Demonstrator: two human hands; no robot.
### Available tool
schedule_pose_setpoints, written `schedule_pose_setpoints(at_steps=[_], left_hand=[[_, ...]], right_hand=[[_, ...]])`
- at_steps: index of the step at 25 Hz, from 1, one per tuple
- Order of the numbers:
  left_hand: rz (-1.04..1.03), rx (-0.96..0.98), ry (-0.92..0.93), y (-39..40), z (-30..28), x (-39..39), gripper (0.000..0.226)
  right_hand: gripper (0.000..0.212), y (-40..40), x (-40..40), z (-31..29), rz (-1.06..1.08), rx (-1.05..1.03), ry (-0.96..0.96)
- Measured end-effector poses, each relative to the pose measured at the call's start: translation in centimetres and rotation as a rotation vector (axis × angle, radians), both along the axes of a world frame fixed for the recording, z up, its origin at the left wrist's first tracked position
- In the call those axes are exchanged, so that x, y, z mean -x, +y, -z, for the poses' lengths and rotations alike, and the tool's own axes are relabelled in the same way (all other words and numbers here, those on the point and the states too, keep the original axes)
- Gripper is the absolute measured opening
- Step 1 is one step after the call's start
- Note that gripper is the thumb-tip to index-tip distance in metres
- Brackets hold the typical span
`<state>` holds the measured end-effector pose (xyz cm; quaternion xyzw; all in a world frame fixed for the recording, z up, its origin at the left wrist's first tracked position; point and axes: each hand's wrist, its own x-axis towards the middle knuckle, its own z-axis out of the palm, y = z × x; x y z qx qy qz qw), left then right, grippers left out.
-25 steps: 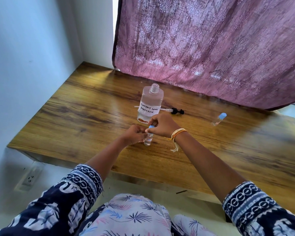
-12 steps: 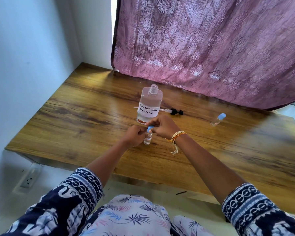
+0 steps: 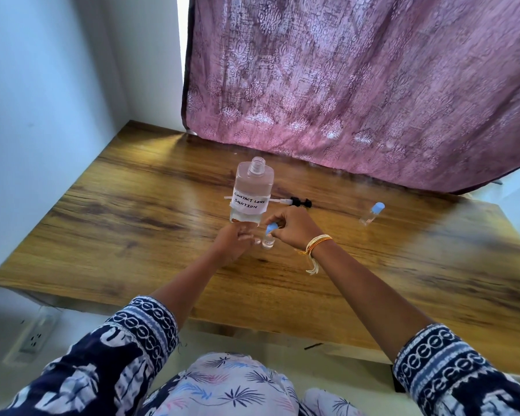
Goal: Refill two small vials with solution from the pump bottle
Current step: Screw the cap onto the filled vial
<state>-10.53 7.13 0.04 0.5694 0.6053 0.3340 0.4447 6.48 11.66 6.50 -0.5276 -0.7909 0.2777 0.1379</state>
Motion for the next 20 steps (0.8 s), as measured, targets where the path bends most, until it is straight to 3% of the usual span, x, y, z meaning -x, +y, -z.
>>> schedule_pose_setpoints(at_steps=[5,9,12,16,20], left_hand=[[-0.060,-0.002,0.033,0.8,0.1,0.0,0.028],[-0.144,-0.010,0.080,1.3,0.4,0.5,0.002],[-0.208,-0.029,0.117,1.6,0.3,1.2,0.012],[-0.280,-0.044,0.116,2.6,-0.4,2.2,0.028],[-0.333,-0.146,0.049,3.4,-1.4,3.0,0.045]], right_hand=[[0.029,1.1,-2.1,0.5,0.052,-0.003,0.004],[0.039,1.6,-2.3,0.6,0.050,0.075,0.049],[0.042,2.3,-2.3,0.3,0.102,0.116,0.129],[0.012,3.7,-2.0,0.2,0.225,0.086,0.219],[0.024,6.0,-2.0,1.0,0.397,0.192,0.203]])
